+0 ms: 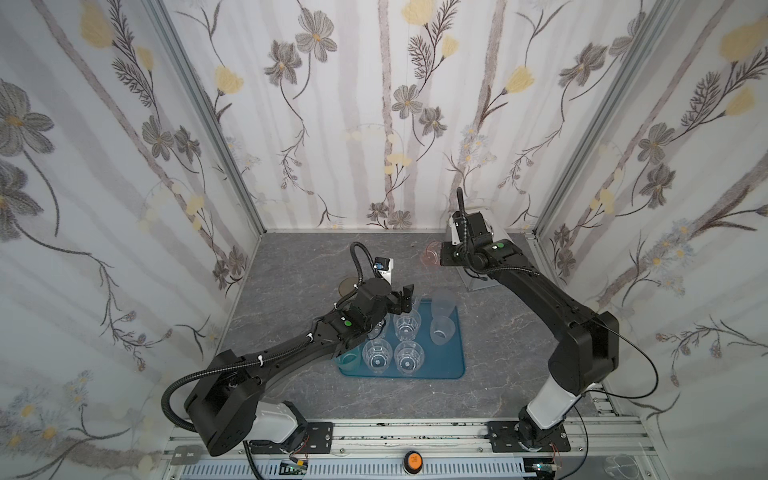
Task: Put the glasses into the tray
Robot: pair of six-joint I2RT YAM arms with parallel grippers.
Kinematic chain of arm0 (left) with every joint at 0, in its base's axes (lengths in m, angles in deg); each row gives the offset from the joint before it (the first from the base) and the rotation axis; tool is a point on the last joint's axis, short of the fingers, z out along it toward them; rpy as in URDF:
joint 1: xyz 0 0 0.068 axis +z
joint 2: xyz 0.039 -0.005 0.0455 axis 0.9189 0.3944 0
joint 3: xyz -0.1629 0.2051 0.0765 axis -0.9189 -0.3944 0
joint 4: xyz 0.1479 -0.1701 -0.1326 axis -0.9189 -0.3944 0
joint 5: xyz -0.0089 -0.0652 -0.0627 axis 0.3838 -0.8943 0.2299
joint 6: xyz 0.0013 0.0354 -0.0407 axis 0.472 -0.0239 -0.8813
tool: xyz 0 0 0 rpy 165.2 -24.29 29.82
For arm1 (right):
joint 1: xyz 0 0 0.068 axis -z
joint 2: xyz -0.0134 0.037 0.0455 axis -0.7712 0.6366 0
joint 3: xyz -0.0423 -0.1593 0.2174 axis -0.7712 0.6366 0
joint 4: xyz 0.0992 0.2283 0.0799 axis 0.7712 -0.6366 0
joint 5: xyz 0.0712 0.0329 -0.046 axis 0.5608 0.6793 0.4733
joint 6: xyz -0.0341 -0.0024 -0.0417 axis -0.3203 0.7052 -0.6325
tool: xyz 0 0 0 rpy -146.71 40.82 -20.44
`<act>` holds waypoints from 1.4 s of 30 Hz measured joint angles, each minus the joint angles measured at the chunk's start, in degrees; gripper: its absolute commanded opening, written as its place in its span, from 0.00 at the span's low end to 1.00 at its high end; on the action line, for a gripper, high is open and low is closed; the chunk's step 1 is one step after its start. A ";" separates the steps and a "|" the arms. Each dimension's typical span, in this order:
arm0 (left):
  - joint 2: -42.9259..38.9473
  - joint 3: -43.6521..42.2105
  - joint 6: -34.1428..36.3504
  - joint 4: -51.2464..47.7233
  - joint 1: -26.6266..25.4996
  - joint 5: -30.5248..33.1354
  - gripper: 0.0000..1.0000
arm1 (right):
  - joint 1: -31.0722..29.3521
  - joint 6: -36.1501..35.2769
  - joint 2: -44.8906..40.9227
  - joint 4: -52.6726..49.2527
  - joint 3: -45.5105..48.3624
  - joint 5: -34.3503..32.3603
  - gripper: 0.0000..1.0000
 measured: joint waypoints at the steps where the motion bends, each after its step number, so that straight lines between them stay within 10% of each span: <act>1: -1.20 -0.50 0.17 -0.17 0.00 0.63 0.93 | -0.46 0.04 -2.16 -0.72 1.18 0.50 0.03; 19: -14.43 -4.04 1.88 -12.09 0.68 9.33 0.92 | -12.07 10.19 -38.80 -19.56 30.01 3.17 0.03; 42: -17.03 -7.67 -1.46 -14.38 0.66 8.31 0.92 | -25.29 16.46 -20.13 -17.16 35.63 -5.84 0.05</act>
